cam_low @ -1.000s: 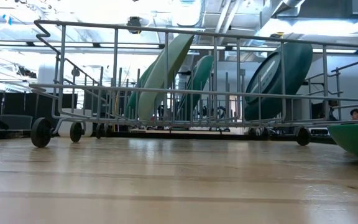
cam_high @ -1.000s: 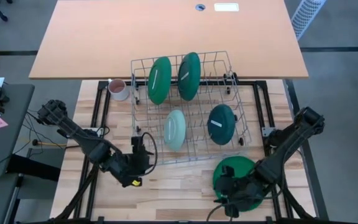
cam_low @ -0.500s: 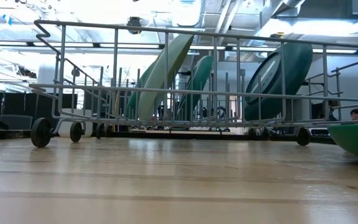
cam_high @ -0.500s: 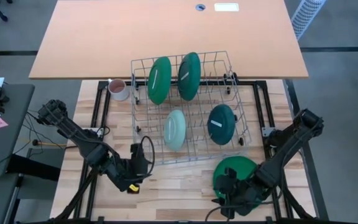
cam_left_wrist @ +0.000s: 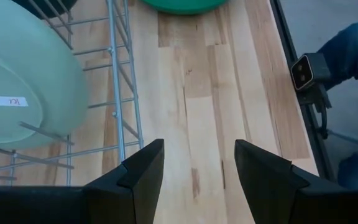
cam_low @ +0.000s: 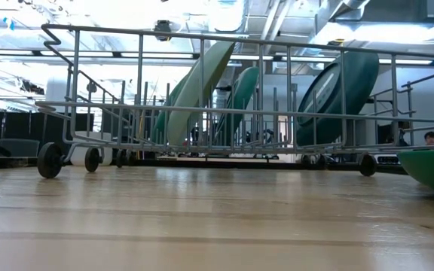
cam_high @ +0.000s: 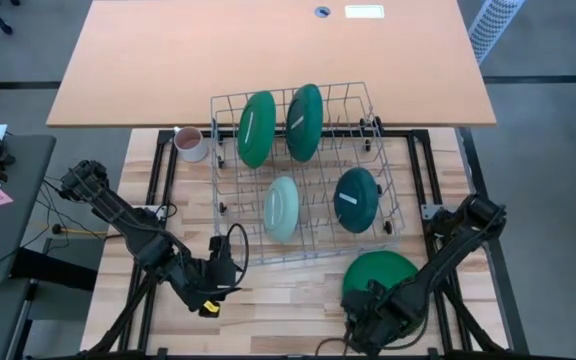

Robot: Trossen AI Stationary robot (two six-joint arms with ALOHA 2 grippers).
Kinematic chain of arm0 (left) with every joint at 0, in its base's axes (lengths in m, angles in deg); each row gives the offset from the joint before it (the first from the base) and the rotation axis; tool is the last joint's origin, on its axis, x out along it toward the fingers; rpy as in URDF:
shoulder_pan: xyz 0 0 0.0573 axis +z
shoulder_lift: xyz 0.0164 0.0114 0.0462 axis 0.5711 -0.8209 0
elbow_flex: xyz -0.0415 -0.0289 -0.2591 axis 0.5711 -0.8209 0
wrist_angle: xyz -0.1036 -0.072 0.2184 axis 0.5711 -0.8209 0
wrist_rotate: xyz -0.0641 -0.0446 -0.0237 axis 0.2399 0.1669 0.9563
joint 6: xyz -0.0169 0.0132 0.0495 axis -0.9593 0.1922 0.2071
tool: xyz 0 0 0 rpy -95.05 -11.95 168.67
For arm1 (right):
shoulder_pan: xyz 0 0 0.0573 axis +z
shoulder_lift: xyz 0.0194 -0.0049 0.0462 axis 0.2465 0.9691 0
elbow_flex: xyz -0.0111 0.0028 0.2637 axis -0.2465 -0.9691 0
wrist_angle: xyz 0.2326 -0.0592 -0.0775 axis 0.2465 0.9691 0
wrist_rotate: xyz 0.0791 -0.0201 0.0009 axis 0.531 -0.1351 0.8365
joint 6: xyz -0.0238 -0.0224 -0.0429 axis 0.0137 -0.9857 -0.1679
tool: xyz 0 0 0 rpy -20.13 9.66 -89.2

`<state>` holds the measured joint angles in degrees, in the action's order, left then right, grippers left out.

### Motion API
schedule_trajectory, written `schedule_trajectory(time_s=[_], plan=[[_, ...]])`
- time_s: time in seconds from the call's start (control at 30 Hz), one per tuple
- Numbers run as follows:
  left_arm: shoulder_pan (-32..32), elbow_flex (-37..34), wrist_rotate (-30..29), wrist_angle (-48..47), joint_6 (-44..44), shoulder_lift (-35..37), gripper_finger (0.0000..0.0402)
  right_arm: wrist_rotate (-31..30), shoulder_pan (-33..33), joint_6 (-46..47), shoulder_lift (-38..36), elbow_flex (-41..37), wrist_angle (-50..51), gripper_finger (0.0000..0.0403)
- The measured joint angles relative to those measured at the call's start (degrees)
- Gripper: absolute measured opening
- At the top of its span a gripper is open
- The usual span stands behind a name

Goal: Sort dishes
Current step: Put the green plate in the dish rack

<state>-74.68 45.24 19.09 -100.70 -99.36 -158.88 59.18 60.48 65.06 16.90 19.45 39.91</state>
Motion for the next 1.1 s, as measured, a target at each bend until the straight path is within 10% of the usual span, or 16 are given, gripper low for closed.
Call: schedule_trajectory(time_s=[1.1], plan=[[0.09,0.0,-3.04,1.9,4.1,0.0,0.0189,3.21,-7.47,11.4,1.54,-1.55,1.57,0.0228]])
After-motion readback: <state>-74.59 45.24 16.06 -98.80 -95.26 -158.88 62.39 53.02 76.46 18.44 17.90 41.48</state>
